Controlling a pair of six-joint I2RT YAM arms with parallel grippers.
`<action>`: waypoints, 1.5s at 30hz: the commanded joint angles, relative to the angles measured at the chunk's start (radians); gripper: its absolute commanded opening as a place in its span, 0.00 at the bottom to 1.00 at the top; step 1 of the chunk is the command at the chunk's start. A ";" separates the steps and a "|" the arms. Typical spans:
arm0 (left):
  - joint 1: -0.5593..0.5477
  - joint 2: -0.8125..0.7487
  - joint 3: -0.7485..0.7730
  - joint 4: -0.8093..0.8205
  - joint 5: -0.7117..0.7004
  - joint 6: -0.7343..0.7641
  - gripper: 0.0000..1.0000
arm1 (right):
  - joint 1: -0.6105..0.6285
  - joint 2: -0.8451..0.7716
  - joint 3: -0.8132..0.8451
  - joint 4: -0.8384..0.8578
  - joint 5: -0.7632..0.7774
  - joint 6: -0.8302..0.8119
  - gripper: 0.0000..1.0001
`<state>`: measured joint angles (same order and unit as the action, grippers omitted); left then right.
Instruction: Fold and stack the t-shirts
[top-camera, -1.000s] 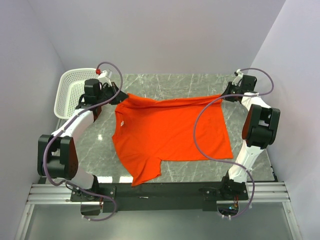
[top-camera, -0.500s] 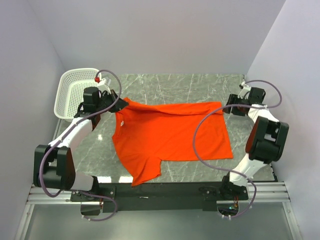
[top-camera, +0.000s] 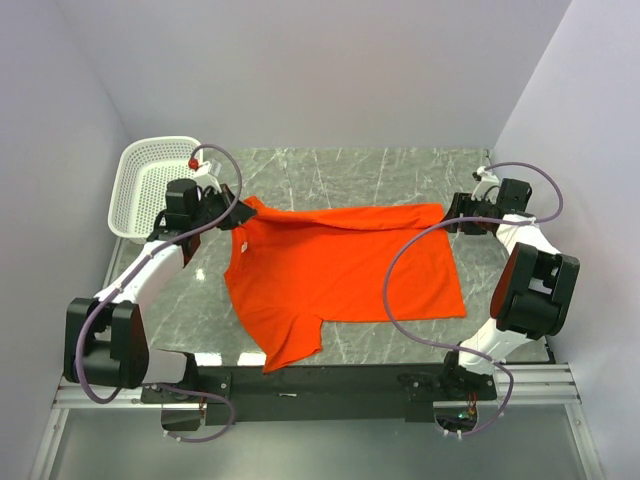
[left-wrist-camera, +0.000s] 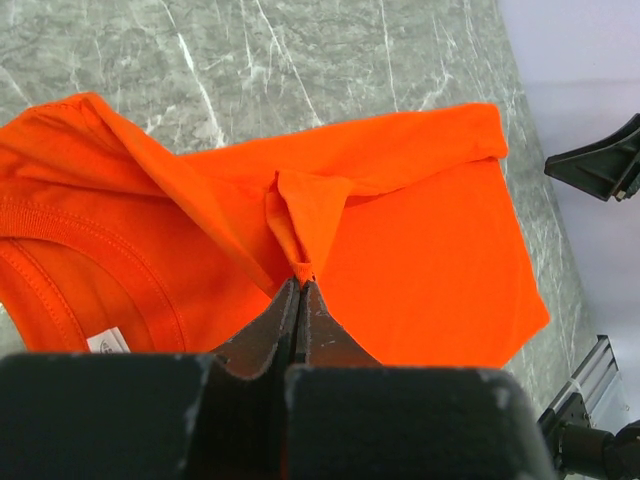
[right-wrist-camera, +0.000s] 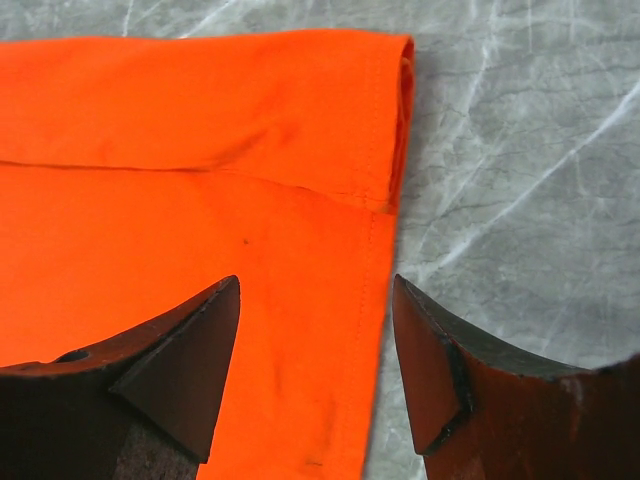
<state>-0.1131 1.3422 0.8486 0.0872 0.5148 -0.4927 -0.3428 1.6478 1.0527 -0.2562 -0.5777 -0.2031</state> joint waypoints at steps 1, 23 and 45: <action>-0.007 -0.047 -0.016 0.022 -0.012 -0.009 0.01 | -0.002 -0.017 0.029 0.000 -0.042 -0.007 0.69; -0.103 -0.239 -0.273 -0.047 -0.154 -0.139 0.16 | -0.004 -0.011 0.017 0.000 -0.079 0.002 0.69; -0.195 0.299 0.214 -0.316 -0.163 0.109 0.66 | 0.007 -0.016 0.012 -0.031 -0.122 -0.007 0.70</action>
<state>-0.2821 1.5780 0.9741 -0.1493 0.3191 -0.4786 -0.3401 1.6478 1.0527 -0.2840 -0.6758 -0.2031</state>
